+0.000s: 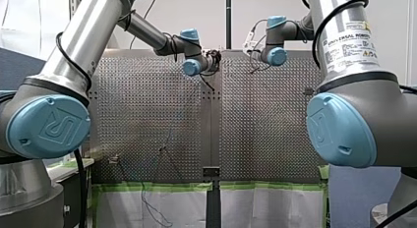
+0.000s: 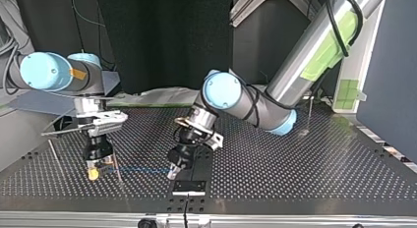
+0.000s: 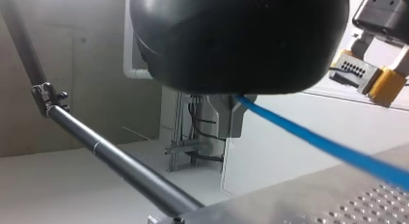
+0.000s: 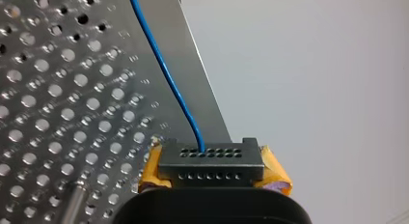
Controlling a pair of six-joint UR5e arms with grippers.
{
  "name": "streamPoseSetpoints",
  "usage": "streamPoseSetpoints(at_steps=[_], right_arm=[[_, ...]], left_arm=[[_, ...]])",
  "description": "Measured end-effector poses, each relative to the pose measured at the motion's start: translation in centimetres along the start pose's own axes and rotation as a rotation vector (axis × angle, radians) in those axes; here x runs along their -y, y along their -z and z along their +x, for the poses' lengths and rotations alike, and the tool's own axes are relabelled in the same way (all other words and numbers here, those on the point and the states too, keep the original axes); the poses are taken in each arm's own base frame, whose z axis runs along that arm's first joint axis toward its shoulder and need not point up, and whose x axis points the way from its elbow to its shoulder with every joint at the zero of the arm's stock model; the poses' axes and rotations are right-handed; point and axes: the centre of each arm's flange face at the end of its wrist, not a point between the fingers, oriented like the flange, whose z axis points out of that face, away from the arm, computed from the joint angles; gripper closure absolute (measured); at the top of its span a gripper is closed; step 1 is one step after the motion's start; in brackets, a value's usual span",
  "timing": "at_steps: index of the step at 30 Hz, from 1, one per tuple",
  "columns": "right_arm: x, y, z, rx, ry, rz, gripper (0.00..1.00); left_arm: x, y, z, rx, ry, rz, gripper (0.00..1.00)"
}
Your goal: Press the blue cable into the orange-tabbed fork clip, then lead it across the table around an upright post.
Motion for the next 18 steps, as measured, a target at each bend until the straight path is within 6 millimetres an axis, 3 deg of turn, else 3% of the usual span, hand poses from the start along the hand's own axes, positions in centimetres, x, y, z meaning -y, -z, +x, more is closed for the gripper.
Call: streamPoseSetpoints(at_steps=[18], right_arm=[[-2.7,0.5,1.3,0.022,0.002,-0.056,1.00]], left_arm=[[1.8,-0.2,1.1,-0.022,0.037,0.043,1.00]])
